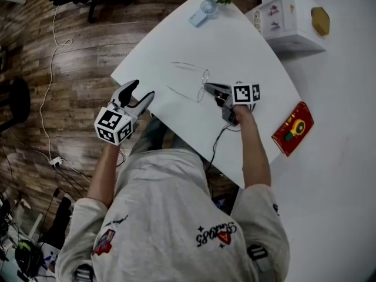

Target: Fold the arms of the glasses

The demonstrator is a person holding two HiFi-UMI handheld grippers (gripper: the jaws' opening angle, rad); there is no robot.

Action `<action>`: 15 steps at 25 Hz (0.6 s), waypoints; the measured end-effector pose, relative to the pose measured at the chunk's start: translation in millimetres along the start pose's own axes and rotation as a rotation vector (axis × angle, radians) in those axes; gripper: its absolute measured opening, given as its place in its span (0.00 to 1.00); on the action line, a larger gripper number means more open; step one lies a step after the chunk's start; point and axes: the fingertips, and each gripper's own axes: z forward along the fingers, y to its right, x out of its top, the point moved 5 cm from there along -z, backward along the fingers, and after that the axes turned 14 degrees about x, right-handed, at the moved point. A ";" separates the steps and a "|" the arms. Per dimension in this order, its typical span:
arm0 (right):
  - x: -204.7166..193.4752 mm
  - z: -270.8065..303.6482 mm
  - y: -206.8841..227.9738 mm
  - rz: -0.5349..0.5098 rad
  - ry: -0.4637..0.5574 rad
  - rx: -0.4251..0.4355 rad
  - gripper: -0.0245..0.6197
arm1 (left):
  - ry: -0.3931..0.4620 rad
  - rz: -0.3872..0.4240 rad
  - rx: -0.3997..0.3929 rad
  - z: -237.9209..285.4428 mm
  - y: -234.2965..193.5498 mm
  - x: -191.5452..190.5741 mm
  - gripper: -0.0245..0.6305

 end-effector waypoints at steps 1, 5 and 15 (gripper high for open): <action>0.0 -2.7 -1.3 -0.005 0.011 -0.005 0.06 | 0.002 0.001 -0.002 -0.4 1.4 0.0 0.44; 0.4 -15.4 -12.6 -0.014 0.067 -0.018 0.06 | 0.006 0.007 -0.011 -1.8 7.0 2.1 0.44; 5.2 -49.6 -56.9 -0.026 0.218 -0.029 0.06 | 0.029 -0.015 -0.058 -3.5 19.0 19.3 0.44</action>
